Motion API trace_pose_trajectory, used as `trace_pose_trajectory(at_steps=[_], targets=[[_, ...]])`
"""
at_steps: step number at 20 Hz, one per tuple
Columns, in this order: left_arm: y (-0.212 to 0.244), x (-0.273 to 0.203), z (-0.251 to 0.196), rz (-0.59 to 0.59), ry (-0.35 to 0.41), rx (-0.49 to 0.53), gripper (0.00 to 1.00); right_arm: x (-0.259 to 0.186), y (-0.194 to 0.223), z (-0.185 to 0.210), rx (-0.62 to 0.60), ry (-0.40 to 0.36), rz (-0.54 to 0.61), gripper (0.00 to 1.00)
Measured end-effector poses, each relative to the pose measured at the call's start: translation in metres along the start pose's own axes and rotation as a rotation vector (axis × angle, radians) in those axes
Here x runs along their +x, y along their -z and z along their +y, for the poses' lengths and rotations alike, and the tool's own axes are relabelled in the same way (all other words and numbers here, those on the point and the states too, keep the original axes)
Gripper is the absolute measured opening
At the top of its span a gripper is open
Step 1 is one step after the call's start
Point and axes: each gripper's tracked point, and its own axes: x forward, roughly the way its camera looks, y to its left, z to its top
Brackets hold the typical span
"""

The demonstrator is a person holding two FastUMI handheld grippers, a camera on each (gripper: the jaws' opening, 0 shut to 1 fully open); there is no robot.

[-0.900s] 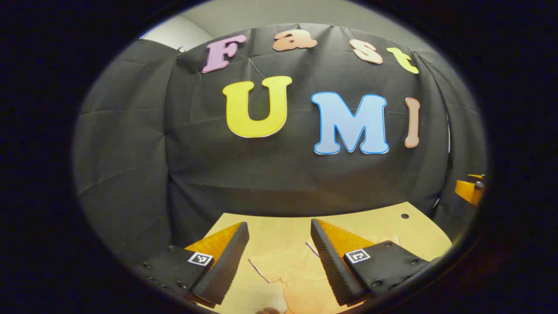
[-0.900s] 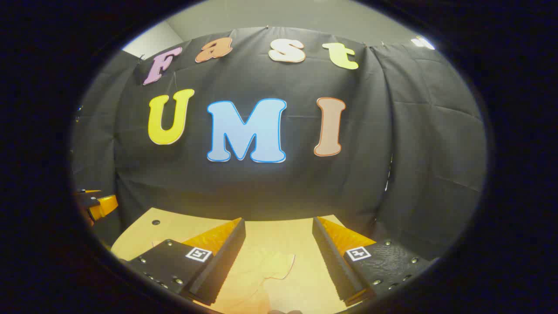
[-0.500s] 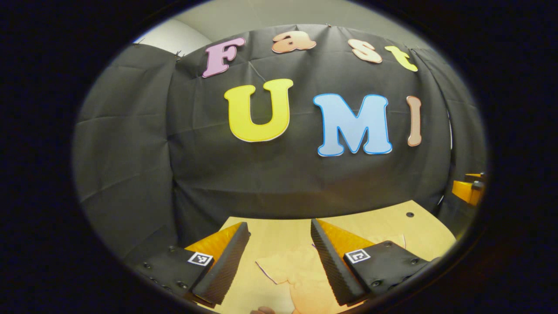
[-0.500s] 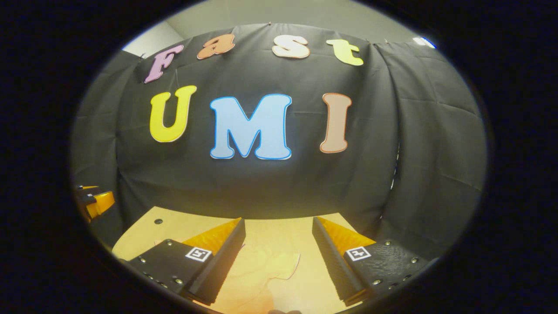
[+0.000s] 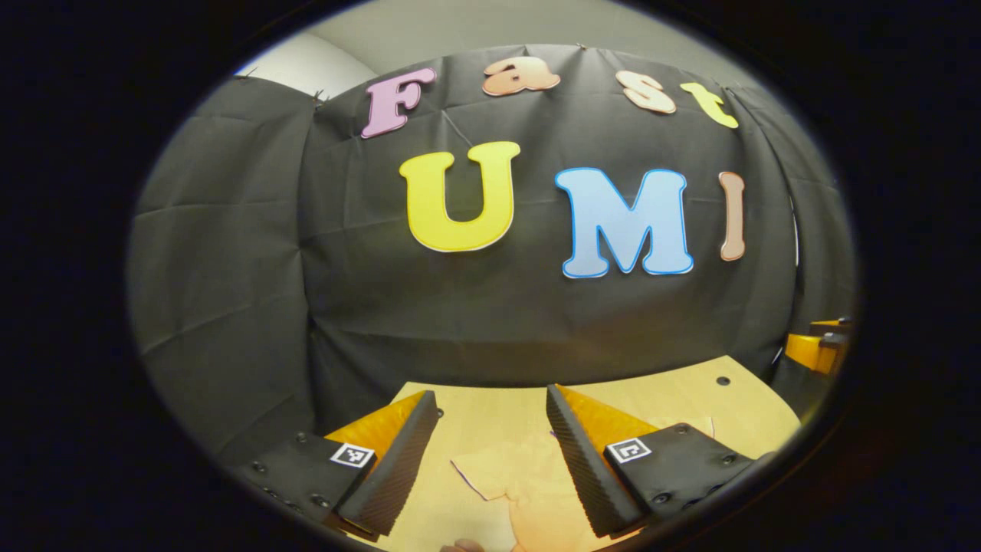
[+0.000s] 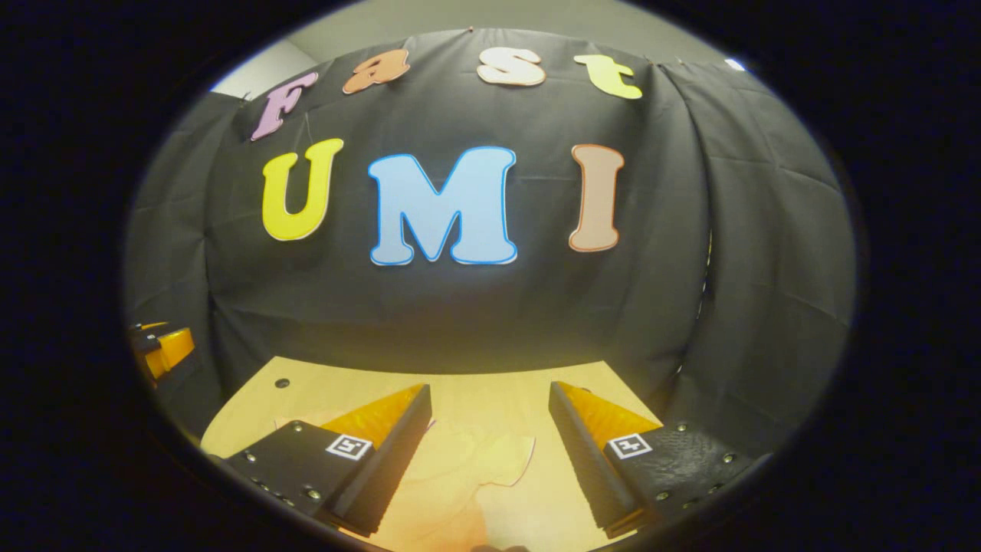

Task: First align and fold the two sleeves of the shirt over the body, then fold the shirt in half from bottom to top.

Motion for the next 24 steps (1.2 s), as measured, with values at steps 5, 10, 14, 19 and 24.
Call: trace_pose_trajectory(at_steps=[5,10,14,19,24], targets=[[0.003,0.000,-0.001,0.003,-0.003,-0.001,0.94,0.050,0.047,-0.005,0.015,-0.008,0.123,0.96],[0.004,0.001,0.003,0.012,-0.018,-0.001,0.94,0.103,0.105,-0.013,0.033,-0.007,0.273,0.97],[0.000,0.003,0.008,0.016,-0.038,0.007,0.94,0.140,0.159,-0.021,0.050,0.016,0.395,0.96],[0.001,0.001,0.010,0.024,-0.071,0.012,0.94,0.175,0.217,-0.031,0.047,0.044,0.514,0.97],[0.007,0.001,0.016,0.044,-0.099,0.002,0.94,0.192,0.268,-0.047,0.051,0.078,0.639,0.97]])
